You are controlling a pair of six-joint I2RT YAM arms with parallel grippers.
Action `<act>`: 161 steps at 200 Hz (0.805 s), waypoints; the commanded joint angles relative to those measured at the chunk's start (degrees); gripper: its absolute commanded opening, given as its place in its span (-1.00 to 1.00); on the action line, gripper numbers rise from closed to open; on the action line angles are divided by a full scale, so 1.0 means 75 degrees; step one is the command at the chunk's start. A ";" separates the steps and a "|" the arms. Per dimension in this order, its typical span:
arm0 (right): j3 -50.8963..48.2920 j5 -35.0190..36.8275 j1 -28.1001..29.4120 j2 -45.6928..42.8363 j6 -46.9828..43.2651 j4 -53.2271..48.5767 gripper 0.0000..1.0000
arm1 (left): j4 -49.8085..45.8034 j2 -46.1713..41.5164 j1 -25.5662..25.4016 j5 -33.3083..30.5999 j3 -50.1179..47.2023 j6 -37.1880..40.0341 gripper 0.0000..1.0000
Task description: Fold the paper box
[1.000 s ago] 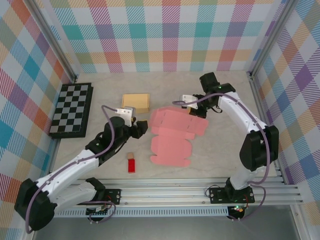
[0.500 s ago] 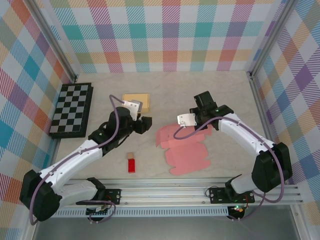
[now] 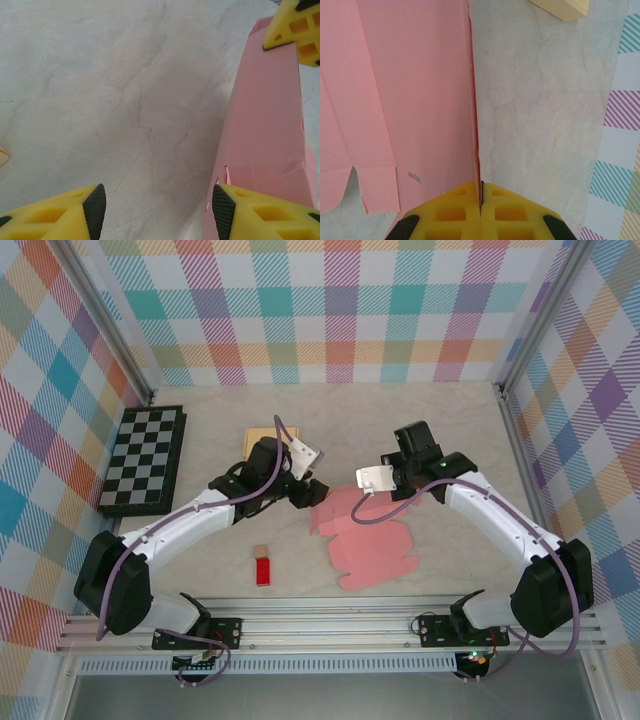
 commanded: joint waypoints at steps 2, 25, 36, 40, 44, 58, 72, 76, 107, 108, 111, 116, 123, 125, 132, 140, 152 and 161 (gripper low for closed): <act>0.0146 -0.0339 0.0001 -0.0173 -0.0048 -0.0253 -1.00 | -0.0172 -0.0006 -0.0210 0.0625 0.0323 0.0288 0.20; 0.0164 -0.0293 0.0001 -0.0161 -0.0034 -0.0281 -1.00 | -0.0283 0.0000 -0.0388 0.0964 0.0329 0.0443 0.21; 0.0181 -0.0315 -0.0006 -0.0171 -0.0045 -0.0295 -1.00 | -0.0374 0.0029 -0.0457 0.0990 0.0323 0.0596 0.21; 0.0198 -0.0323 0.0000 -0.0172 -0.0045 -0.0307 -1.00 | -0.0407 0.0056 -0.0476 0.1000 0.0333 0.0643 0.21; 0.0210 -0.0329 0.0001 -0.0172 -0.0045 -0.0319 -1.00 | -0.0448 0.0071 -0.0495 0.1030 0.0352 0.0682 0.21; 0.0237 -0.0374 0.0001 -0.0195 -0.0037 -0.0329 -1.00 | -0.0557 0.0167 -0.0546 0.0989 0.0457 0.0764 0.21; 0.0252 -0.0483 0.0004 -0.0227 -0.0005 -0.0387 -1.00 | -0.0504 0.0250 -0.0557 0.0984 0.0507 0.0786 0.21; 0.0246 -0.0510 0.0000 -0.0241 0.0007 -0.0392 -1.00 | -0.0470 0.0262 -0.0560 0.0977 0.0520 0.0776 0.21; 0.0185 -0.0730 0.0001 -0.0374 0.0081 -0.0394 -1.00 | -0.0282 0.0495 -0.0560 0.1052 0.0763 0.0759 0.18; 0.0183 -0.0735 0.0001 -0.0379 0.0082 -0.0393 -1.00 | -0.0280 0.0502 -0.0560 0.1056 0.0771 0.0754 0.18; 0.0174 -0.0764 0.0002 -0.0399 0.0094 -0.0397 -1.00 | -0.0259 0.0532 -0.0566 0.1076 0.0793 0.0759 0.16; 0.0161 -0.0800 0.0001 -0.0426 0.0115 -0.0395 -1.00 | -0.0243 0.0582 -0.0571 0.1103 0.0833 0.0760 0.13; 0.0158 -0.0860 0.0004 -0.0459 0.0130 -0.0392 -1.00 | -0.0241 0.0650 -0.0566 0.1146 0.0903 0.0753 0.07; 0.0158 -0.0872 0.0002 -0.0464 0.0130 -0.0404 -1.00 | -0.0242 0.0670 -0.0565 0.1155 0.0922 0.0755 0.03; 0.0152 -0.0929 0.0001 -0.0488 0.0141 -0.0431 -1.00 | -0.0242 0.0733 -0.0580 0.1215 0.0986 0.0754 -0.05; 0.0140 -0.0976 -0.0005 -0.0512 0.0136 -0.0438 -1.00 | -0.0223 0.0777 -0.0595 0.1267 0.1045 0.0738 -0.19; 0.0123 -0.1019 0.0002 -0.0527 0.0130 -0.0466 -1.00 | -0.0153 0.0802 -0.0650 0.1341 0.1087 0.0736 -0.41; 0.0106 -0.1021 0.0001 -0.0515 0.0131 -0.0465 -1.00 | -0.0097 0.0814 -0.0688 0.1353 0.1108 0.0738 -0.51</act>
